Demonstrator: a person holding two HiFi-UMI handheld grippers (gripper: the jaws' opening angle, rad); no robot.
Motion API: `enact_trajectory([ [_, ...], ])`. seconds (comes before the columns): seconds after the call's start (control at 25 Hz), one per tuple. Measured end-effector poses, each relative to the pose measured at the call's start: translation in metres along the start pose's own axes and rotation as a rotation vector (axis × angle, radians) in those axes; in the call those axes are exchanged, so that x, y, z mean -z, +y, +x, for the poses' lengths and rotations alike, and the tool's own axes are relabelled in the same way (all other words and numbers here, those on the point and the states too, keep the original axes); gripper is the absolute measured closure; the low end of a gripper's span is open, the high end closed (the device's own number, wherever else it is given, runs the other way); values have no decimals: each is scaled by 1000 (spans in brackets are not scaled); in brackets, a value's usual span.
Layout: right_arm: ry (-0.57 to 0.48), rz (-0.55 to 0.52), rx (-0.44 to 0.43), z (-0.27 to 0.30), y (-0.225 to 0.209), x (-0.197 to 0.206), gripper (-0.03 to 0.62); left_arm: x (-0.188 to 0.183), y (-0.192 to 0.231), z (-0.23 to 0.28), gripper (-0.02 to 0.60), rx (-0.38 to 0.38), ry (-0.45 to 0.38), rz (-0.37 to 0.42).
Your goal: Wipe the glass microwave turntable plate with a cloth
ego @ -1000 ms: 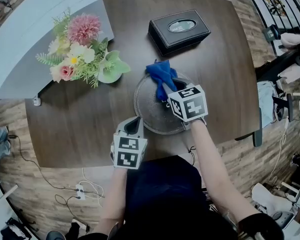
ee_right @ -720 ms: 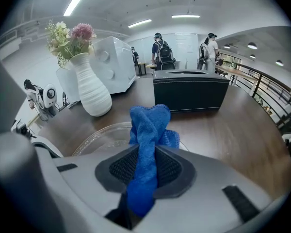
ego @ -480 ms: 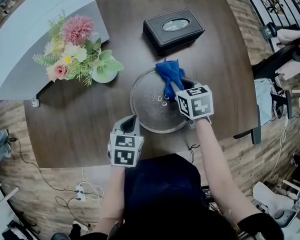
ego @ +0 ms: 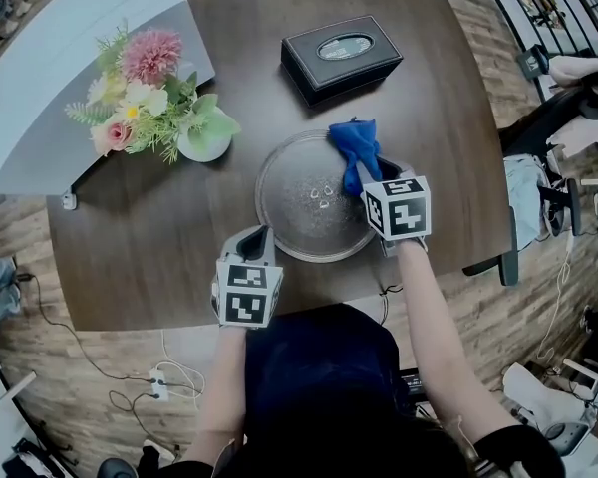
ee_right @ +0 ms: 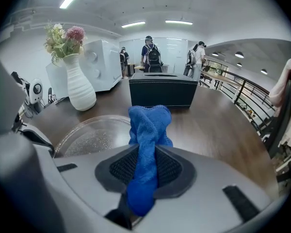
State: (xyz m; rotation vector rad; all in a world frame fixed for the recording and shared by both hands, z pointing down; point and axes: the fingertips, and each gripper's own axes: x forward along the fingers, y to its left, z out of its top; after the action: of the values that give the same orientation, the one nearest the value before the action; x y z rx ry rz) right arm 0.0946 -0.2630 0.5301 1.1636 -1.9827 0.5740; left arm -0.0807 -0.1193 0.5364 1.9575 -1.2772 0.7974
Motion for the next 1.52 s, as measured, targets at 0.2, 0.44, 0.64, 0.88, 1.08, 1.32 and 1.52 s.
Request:
enact_trajectory([
  [0.2,-24,8,53,-10,-11,0,519,-1,-1,1,578,9,-12,-12],
  [0.44,-75,17,47,-29,-8,-10,519,-1,-1,0,578,17,-19,-4],
  [0.64,-126,5,8,-42,11,-24,520,-1,-1,1,578,23,-18,0],
  [0.88,-183,-40,-155,-52,74,-44,520,0,-1,0,578,17,-17,11],
  [1.08,-178,-70,-315,-52,141,-42,520,-1,-1,0,578,28,-33,-4],
  [1.32,-146,-73,-450,-41,195,-34,520,0,-1,-1,578,23,-42,-1],
  [1.52,-53,-19,-540,-22,216,-21,520,0,0,-1,578,19,-53,0],
])
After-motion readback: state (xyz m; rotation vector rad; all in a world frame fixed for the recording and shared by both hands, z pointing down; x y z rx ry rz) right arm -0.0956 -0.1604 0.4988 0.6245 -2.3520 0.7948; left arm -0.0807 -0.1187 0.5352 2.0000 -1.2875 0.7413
